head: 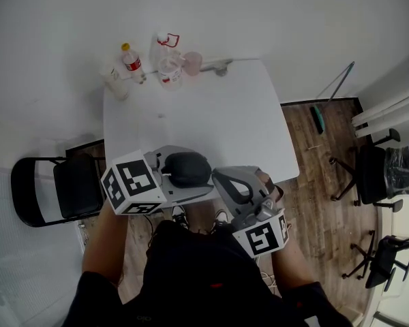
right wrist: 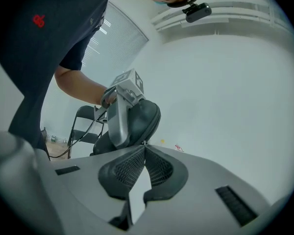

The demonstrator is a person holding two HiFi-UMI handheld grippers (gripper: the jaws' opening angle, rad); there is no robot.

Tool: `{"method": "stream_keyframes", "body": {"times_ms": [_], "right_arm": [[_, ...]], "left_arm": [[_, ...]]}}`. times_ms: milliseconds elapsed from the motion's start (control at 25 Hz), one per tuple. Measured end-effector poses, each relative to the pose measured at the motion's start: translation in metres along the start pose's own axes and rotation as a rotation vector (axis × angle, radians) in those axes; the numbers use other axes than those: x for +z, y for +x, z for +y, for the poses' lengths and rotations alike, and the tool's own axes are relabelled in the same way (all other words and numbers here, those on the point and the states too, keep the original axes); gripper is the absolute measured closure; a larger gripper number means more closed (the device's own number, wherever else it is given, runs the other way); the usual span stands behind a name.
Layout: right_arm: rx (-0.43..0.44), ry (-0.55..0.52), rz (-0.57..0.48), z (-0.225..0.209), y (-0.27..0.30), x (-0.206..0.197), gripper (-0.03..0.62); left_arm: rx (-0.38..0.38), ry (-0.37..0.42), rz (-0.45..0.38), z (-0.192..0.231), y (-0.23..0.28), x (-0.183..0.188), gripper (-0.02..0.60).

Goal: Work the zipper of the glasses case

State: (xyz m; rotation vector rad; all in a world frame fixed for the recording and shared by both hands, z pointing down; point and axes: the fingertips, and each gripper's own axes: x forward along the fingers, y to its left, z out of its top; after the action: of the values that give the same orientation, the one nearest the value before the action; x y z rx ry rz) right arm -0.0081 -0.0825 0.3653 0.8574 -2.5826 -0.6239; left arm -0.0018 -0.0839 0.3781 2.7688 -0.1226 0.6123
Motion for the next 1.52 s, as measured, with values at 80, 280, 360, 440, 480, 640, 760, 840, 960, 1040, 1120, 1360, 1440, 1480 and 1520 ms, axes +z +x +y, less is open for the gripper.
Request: {"method": "stream_keyframes", "body": {"times_ms": [80, 280, 360, 440, 480, 640, 760, 840, 960, 1040, 1120, 1360, 1440, 1480, 1520], "right_arm": [[0.003, 0.005, -0.006, -0.001, 0.0, 0.002, 0.577], [0.004, -0.006, -0.01, -0.003, 0.0, 0.005, 0.577], [0.002, -0.009, -0.007, -0.003, 0.0, 0.005, 0.577], [0.002, -0.013, -0.004, -0.003, -0.001, 0.005, 0.577], [0.002, -0.015, -0.002, -0.003, -0.001, 0.004, 0.577], [0.008, -0.041, 0.018, 0.0, -0.001, 0.001, 0.577], [0.015, -0.067, 0.038, 0.004, -0.002, -0.002, 0.577], [0.023, -0.071, 0.045, 0.007, -0.002, -0.003, 0.577], [0.069, -0.041, 0.05, 0.012, -0.002, -0.004, 0.577], [0.123, 0.014, 0.056, 0.017, -0.002, -0.005, 0.577], [0.182, 0.09, 0.06, 0.021, 0.0, -0.005, 0.577], [0.293, 0.336, 0.007, 0.02, 0.001, 0.009, 0.577], [0.297, 0.412, -0.021, 0.018, 0.001, 0.013, 0.577], [0.302, 0.429, -0.028, 0.017, 0.001, 0.014, 0.577], [0.307, 0.412, -0.02, 0.018, 0.0, 0.013, 0.577]], "left_arm": [[0.014, 0.039, 0.045, 0.0, 0.004, -0.01, 0.33], [0.039, 0.085, 0.127, 0.001, 0.013, -0.03, 0.328], [0.048, 0.1, 0.159, 0.002, 0.016, -0.035, 0.328], [0.052, 0.107, 0.181, 0.002, 0.019, -0.039, 0.328], [0.055, 0.11, 0.192, 0.002, 0.02, -0.041, 0.328], [0.099, 0.159, 0.268, 0.007, 0.023, -0.053, 0.327], [0.152, 0.231, 0.355, 0.012, 0.022, -0.063, 0.327], [0.175, 0.278, 0.387, 0.015, 0.021, -0.066, 0.327], [0.229, 0.407, 0.414, 0.022, 0.017, -0.066, 0.327], [0.283, 0.524, 0.424, 0.028, 0.014, -0.066, 0.326], [0.336, 0.635, 0.424, 0.033, 0.012, -0.065, 0.325], [0.365, 0.752, 0.325, 0.032, 0.008, -0.054, 0.324], [0.318, 0.699, 0.292, 0.029, 0.01, -0.055, 0.324], [0.288, 0.668, 0.276, 0.027, 0.01, -0.056, 0.324], [0.254, 0.636, 0.266, 0.024, 0.011, -0.057, 0.324]]}}
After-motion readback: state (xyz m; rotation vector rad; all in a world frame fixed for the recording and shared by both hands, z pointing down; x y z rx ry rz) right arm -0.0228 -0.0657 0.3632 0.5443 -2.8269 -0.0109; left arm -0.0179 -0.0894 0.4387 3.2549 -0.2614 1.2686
